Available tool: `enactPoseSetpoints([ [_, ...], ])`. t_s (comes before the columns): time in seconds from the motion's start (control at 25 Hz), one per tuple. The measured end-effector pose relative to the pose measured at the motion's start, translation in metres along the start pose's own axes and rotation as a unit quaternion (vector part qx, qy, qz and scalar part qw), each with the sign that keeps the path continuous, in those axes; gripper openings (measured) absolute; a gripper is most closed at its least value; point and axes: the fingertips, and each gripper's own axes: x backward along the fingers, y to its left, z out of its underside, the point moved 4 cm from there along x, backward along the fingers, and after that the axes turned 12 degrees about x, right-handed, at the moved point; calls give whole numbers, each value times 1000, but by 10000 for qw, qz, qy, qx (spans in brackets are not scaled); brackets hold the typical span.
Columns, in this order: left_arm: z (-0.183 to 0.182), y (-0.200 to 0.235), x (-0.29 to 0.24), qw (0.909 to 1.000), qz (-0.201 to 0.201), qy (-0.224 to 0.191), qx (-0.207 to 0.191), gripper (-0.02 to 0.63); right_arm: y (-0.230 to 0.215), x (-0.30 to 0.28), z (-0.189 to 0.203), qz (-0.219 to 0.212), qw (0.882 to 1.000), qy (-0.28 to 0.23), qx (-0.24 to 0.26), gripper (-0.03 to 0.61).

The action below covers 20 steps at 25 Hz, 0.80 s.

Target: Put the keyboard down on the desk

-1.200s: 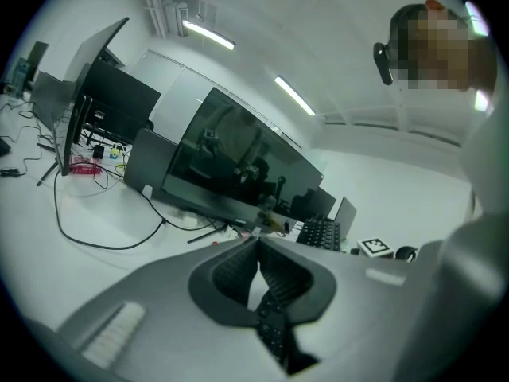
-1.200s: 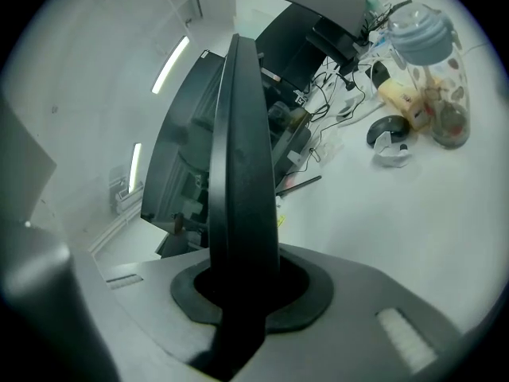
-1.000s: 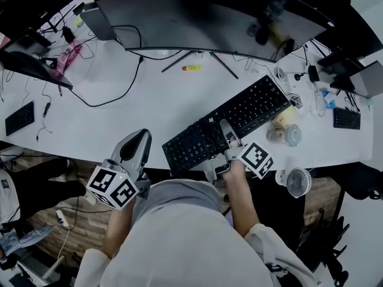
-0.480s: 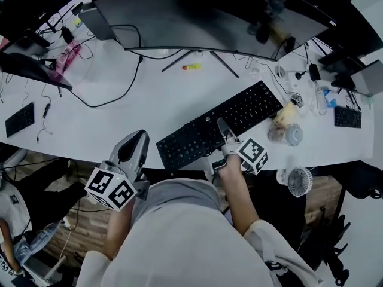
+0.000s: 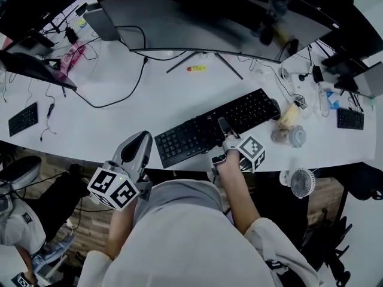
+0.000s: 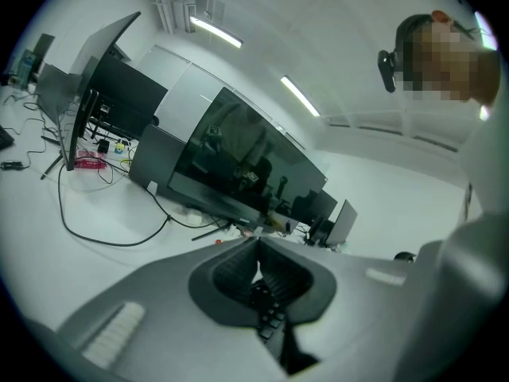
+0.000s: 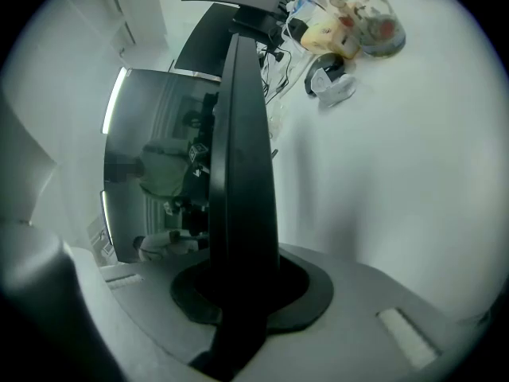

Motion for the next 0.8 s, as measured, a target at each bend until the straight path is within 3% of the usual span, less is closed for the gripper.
enactPoseSetpoints([
  [0.8,-4,24,11,9997,-192,-8,139,0,-22,-45,15,369,9944,-368,-922,67],
])
